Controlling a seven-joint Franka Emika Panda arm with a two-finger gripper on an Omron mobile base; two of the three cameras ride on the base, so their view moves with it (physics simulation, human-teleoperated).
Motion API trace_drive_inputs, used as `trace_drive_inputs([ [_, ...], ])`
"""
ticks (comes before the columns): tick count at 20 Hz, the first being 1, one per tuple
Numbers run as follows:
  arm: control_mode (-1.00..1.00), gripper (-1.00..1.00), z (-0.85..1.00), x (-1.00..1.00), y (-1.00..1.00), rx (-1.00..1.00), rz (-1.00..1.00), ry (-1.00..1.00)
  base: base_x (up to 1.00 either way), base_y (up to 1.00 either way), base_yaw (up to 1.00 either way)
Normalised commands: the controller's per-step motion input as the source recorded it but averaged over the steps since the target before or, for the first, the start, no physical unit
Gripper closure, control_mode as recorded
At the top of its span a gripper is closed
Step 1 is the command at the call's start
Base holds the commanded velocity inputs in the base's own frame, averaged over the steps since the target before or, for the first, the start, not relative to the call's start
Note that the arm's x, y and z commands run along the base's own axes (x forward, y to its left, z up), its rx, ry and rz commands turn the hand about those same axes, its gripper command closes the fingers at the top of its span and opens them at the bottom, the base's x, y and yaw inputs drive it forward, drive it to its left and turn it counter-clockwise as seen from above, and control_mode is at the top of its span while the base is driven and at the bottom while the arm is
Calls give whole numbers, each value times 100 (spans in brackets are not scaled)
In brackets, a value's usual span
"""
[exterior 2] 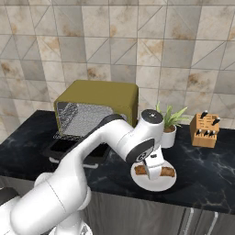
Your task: Pull the toaster oven rack outwards. Pick up the baguette from the plate and place it on the toaster oven rack. Close the toaster oven door fully and set the temperature to the lowest setting.
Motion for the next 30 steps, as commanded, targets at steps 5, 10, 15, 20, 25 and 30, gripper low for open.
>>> trace_drive_inputs([
  [5,-100,-100,-31,28,-17,2,-1,4,0,0,0],
  [10,-100,-100,-26,27,-16,3,-2,2,0,0,0],
  [15,-100,-100,-24,26,-16,2,-2,2,0,0,0],
  [20,-100,-100,-24,24,-14,1,-2,2,0,0,0],
  [25,-100,-100,-25,23,-6,0,-1,1,0,0,0],
  [30,-100,-100,-29,23,0,0,0,0,0,0,0],
])
